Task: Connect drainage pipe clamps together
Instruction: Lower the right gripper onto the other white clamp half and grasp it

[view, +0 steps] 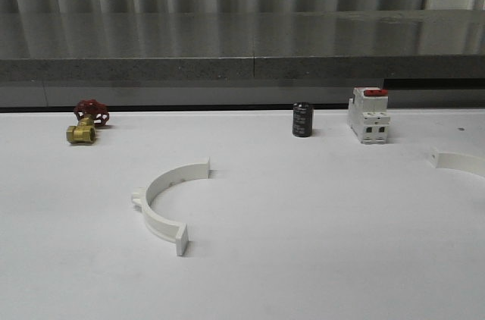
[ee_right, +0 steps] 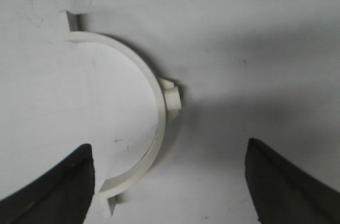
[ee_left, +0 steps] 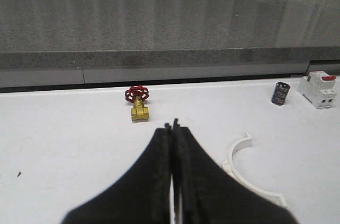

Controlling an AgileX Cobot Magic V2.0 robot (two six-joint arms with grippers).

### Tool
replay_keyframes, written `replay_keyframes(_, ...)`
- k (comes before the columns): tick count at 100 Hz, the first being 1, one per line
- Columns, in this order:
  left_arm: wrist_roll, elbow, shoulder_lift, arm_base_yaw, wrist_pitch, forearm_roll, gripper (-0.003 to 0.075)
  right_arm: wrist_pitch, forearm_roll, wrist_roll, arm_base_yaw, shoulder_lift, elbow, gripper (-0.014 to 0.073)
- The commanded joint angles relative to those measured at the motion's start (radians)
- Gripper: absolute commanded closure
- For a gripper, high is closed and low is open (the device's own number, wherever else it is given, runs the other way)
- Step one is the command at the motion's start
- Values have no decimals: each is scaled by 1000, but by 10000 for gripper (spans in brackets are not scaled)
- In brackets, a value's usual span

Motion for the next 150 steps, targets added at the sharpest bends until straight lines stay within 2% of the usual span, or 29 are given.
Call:
replay_keyframes(1,1,-24,11,2,-77,-9,740,-57,-4,-15,-8,3,-45,12)
replay_keyframes(49,1,-24,11,2,-77,-9,740,-110,-4,-30,-8,186,-76,12)
replay_keyframes(73,1,-24,11,2,-77,-9,740,-112,-4,-30,-8,207,-76,20)
replay_keyframes(83,1,-24,11,2,-77,-9,740,-108,-4,-30,-8,207,-76,99)
replay_keyframes(102,1,-24,11,2,-77,-9,740,-101,-4,-30,-8,207,-76,402)
replay_keyframes(114,1,-24,11,2,-77,-9,740,-100,-4,-30,-8,207,-76,533)
replay_keyframes(124,1,-24,11,2,-77,-9,740,-96,-4,-30,-8,207,-76,580)
replay_keyframes(150,1,-24,11,2,-77,-9,740,-97,-4,-30,-8,207,-78,590)
